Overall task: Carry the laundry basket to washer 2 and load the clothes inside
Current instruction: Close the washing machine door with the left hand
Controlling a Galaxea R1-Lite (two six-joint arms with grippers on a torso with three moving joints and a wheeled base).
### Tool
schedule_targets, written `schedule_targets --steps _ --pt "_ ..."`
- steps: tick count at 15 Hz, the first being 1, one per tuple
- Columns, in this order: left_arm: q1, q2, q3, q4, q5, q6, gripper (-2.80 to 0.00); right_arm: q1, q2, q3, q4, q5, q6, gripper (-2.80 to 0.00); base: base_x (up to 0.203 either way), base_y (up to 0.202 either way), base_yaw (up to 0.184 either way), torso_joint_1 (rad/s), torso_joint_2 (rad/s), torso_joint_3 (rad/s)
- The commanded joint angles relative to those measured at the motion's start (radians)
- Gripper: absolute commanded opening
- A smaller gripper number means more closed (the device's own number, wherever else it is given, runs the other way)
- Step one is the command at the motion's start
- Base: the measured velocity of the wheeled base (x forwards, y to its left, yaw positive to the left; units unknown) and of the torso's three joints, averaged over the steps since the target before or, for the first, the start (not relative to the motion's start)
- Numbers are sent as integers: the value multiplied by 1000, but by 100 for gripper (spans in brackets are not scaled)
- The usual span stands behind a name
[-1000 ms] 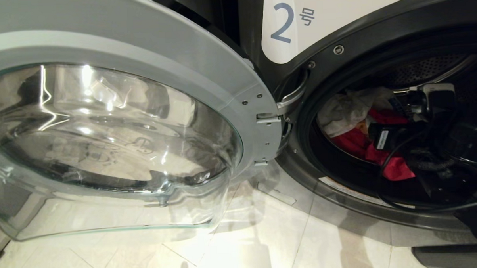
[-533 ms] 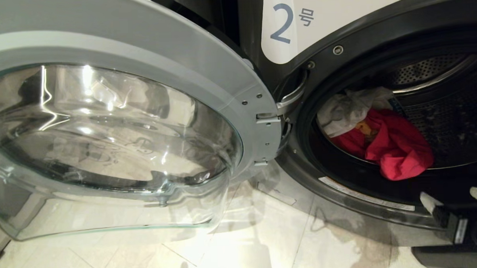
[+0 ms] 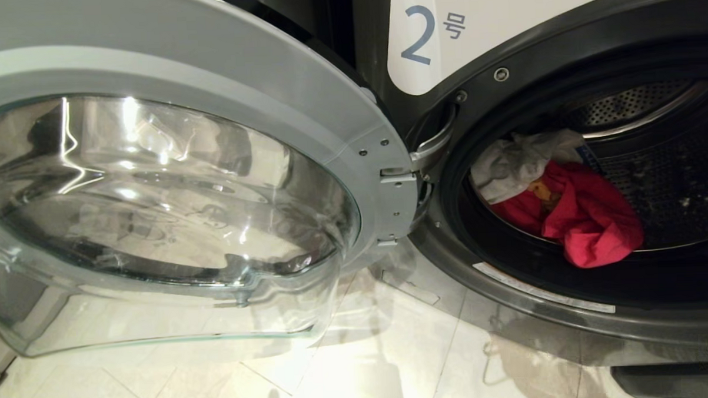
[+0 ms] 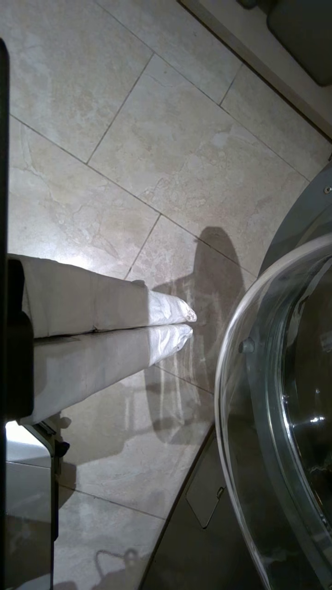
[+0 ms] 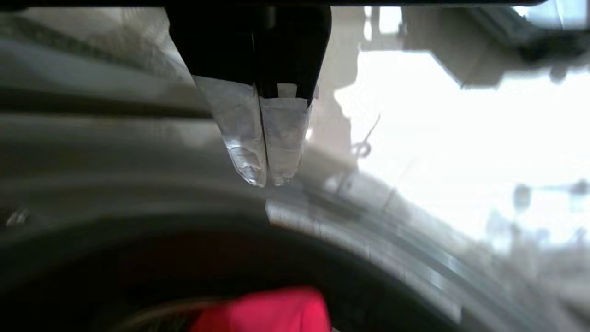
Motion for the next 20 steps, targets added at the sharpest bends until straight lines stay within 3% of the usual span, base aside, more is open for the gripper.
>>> schedule_targets --steps 1,3,6,8,10,15,20 --pt "0 0 2 0 0 0 -280 -57 -186 29 247 83 -3 -280 0 0 0 0 0 0" --pt "0 0 2 0 0 0 -280 -167 -312 10 376 256 -22 -280 0 0 0 0 0 0" --pt "0 0 2 -1 0 0 -280 -328 -536 24 423 483 -111 -280 0 0 0 0 0 0" --pt "0 0 2 -1 0 0 -280 -375 -684 31 439 548 -127 -280 0 0 0 0 0 0" --pt "0 0 2 -1 0 0 -280 -390 -777 34 448 569 -119 -280 0 0 0 0 0 0" --pt "0 0 2 0 0 0 -280 -398 -775 31 511 553 -30 -280 0 0 0 0 0 0" --pt "0 0 2 0 0 0 -280 -398 -775 35 505 553 -23 -280 0 0 0 0 0 0"
